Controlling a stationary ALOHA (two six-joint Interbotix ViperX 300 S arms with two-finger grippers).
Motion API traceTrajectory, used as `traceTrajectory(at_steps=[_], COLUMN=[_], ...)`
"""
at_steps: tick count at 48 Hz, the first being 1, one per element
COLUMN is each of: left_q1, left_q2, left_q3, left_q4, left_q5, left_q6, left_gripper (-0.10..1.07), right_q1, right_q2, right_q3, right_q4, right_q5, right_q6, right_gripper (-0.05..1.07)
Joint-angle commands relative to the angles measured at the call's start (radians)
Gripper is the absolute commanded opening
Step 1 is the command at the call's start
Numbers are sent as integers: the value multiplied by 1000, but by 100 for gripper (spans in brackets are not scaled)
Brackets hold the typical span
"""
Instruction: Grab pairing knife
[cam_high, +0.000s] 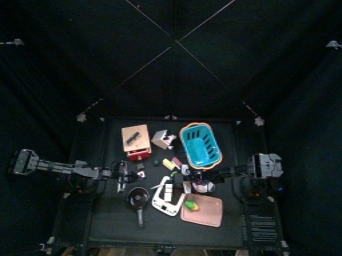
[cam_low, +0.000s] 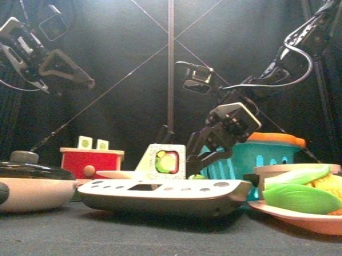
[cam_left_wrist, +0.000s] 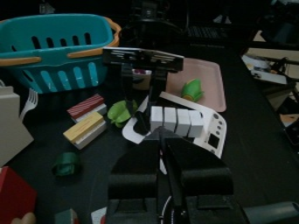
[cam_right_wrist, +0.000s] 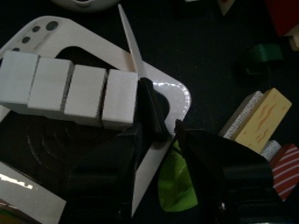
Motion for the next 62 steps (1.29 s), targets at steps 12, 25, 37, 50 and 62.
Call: traceTrajectory(at_steps=[12, 25, 37, 50, 62], left_q1=[-2, -2, 0, 0, 0], left_q2=[0, 0, -2, -12, -11], left_q3=[-6, -6, -17, -17, -14], left_q4=[-3, -3, -3, 0, 0], left_q5=[-8, -8, -8, -15, -37], left_q6=[0, 0, 0, 5, 5], left_gripper=[43, 43, 43, 43, 43], right_q1=[-2, -8, -44, -40, -25], right_q2=[-9, -38, -146, -249, -281], right_q3=[-23, -21, -21, -11, 3], right_q4=[-2, 0, 11, 46, 100], right_q5=[5, 23, 38, 38, 38], right_q6=[-3, 2, 5, 6, 5], right_gripper=[65, 54, 54, 54, 54])
